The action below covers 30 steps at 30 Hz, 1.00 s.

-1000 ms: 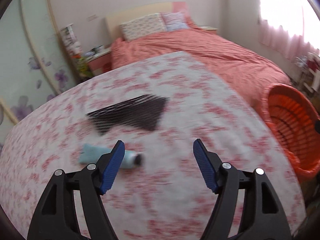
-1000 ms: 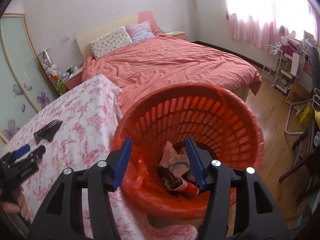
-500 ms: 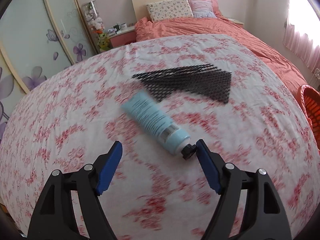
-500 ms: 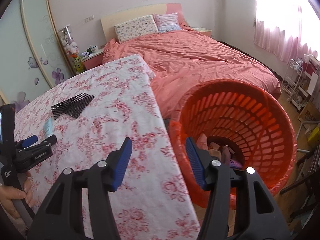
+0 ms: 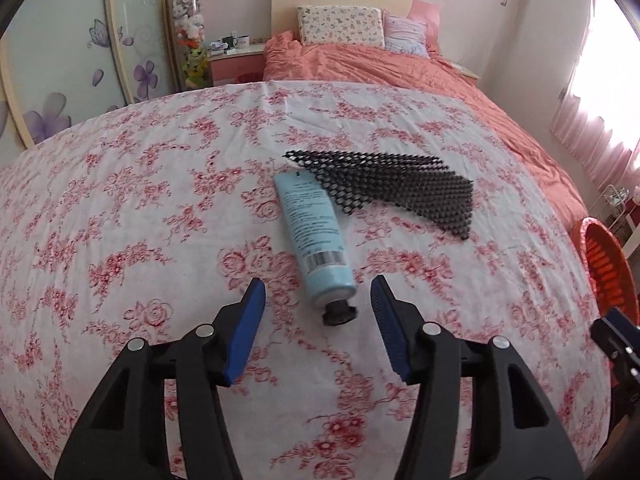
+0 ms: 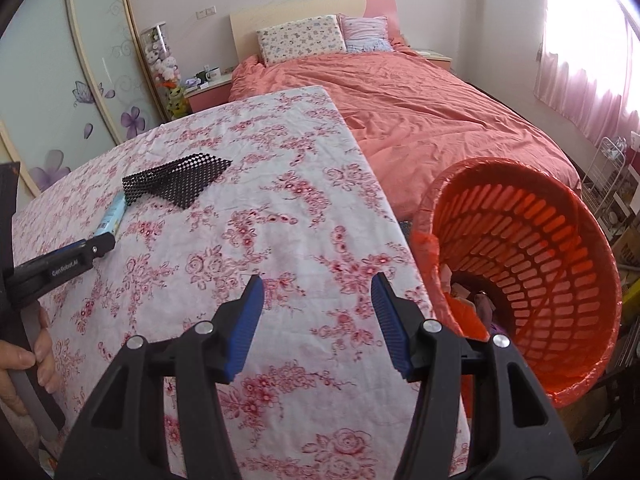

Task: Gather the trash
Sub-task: 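Grasp the light-blue tube with the left tool while the right tool reaches for the black mesh pad, then grasp the black mesh pad with the right tool and lift it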

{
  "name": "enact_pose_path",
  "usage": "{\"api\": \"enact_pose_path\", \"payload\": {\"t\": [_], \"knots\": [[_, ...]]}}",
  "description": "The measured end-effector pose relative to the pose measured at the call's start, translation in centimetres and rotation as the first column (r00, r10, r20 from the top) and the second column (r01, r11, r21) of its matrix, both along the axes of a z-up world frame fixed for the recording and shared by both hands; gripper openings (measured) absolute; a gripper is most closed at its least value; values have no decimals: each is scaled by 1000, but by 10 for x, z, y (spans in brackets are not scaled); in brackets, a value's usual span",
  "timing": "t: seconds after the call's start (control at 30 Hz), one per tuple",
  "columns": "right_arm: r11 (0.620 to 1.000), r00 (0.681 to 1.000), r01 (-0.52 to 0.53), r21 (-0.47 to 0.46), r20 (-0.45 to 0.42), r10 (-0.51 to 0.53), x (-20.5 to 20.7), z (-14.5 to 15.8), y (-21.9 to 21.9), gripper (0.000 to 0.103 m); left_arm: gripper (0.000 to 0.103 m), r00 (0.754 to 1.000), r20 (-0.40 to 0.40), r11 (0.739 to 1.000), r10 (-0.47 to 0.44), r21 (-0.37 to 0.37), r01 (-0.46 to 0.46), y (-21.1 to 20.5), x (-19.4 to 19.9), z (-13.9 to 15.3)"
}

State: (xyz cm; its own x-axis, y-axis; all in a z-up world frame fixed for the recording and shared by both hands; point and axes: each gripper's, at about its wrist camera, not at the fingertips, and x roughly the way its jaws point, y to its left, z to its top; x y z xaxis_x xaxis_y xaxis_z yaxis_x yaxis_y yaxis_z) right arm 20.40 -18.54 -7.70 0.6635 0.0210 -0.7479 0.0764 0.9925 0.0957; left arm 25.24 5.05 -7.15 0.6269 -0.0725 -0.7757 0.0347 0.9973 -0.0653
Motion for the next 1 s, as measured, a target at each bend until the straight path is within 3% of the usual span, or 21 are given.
{"api": "enact_pose_path", "payload": {"t": [0.17, 0.3, 0.4, 0.57, 0.67, 0.9, 1.0], "knots": [[1000, 1000, -8, -6, -7, 8, 5, -2, 7, 55, 58, 1000, 11, 1000, 19, 18, -19, -5, 9, 0], [1000, 1000, -13, -5, -17, 13, 9, -4, 12, 55, 28, 998, -9, 998, 55, 26, -55, 4, 21, -4], [1000, 999, -28, -14, -22, 28, 13, -5, 18, 55, 28, 997, -24, 997, 71, 30, -70, 24, 17, -4], [998, 998, -59, -19, -29, 59, 27, -6, 33, 55, 28, 985, -13, 979, 174, 108, -172, 84, 6, -7], [996, 996, -86, 9, -32, 86, 44, -4, 46, 55, 28, 977, -7, 973, 215, 93, -213, 109, 5, -6], [990, 991, -128, 56, -19, 129, 99, 3, 98, 56, 29, 978, 10, 973, 209, 95, -209, 111, 4, -6], [988, 990, -142, 55, -14, 143, 120, 4, 122, 68, 29, 978, 10, 974, 208, 84, -208, 113, 4, -6]]}}
